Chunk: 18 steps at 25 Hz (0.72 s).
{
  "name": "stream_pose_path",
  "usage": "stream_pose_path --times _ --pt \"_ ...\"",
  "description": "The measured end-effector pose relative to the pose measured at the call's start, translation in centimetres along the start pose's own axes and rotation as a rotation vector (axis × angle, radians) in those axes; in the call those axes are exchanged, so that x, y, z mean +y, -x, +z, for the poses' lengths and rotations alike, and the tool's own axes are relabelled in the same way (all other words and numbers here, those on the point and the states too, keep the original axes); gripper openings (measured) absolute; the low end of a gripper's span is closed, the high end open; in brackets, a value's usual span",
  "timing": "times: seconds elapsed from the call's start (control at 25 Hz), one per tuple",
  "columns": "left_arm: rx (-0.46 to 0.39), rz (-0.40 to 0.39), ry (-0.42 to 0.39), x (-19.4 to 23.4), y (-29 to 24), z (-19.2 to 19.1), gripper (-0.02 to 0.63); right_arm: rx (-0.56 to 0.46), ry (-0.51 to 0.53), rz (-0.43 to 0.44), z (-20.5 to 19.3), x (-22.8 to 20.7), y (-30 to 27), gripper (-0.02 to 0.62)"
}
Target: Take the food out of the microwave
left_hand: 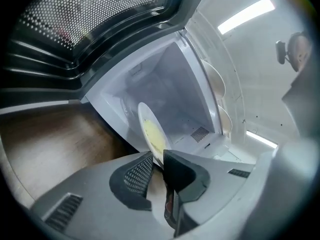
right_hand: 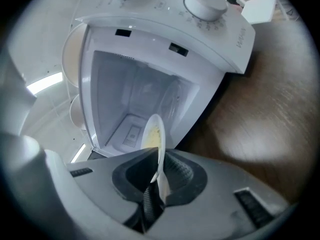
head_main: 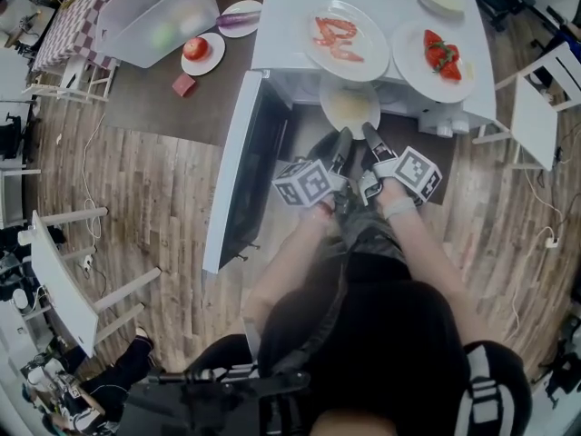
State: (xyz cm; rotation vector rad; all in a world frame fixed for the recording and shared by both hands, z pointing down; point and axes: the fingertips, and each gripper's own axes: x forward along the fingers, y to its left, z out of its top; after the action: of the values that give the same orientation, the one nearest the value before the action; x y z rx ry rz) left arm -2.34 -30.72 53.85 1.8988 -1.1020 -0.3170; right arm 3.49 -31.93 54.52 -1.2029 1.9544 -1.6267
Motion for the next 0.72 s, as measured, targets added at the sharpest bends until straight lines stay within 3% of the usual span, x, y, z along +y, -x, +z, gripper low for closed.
stream_pose_path --times 0.72 --pt "0.027 -0.007 -0.028 -0.9 3.0 -2.8 0.064 -0.025 -0.043 -0.012 -2.4 -0.4 3.6 0.028"
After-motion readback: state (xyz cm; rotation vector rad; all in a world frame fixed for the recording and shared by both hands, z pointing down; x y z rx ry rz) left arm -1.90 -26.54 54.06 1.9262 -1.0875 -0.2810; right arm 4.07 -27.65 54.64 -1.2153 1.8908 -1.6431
